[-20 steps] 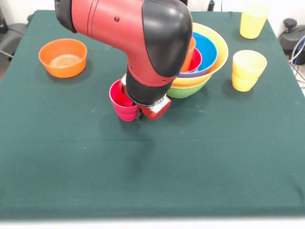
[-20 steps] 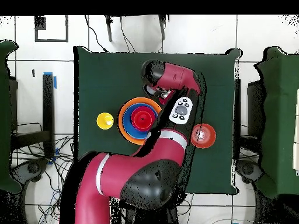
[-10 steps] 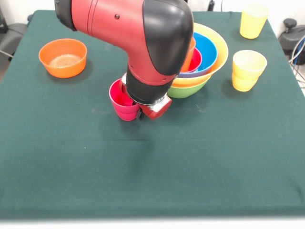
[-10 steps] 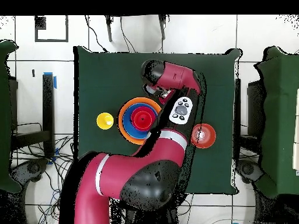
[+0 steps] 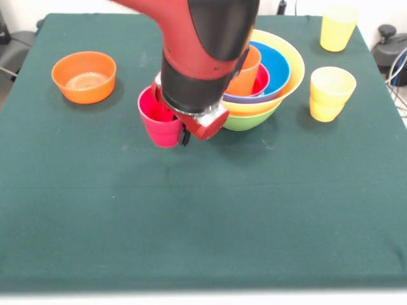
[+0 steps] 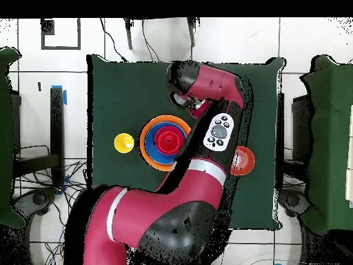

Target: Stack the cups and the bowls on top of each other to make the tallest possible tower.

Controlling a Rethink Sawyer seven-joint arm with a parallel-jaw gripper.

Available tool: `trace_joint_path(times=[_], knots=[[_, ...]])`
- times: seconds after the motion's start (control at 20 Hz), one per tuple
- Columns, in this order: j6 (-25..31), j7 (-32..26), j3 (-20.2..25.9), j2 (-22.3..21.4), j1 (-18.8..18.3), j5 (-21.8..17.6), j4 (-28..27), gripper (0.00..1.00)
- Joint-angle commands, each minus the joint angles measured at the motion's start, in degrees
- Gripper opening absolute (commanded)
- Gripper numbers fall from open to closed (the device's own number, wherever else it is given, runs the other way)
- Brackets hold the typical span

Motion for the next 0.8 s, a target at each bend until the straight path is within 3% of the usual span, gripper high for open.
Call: trace_joint_path(times=[0.05,0.45,0.8], knots=[[8.47,2.09,3.87,-4.55,-0.76,-1.42,2.84,0.00],[13.55,3.88,3.26,-4.34,-0.85,-1.55,-2.49,0.00],[14.47,6.44,2.57,-4.27,0.82,-1.34,-4.21,0.00]])
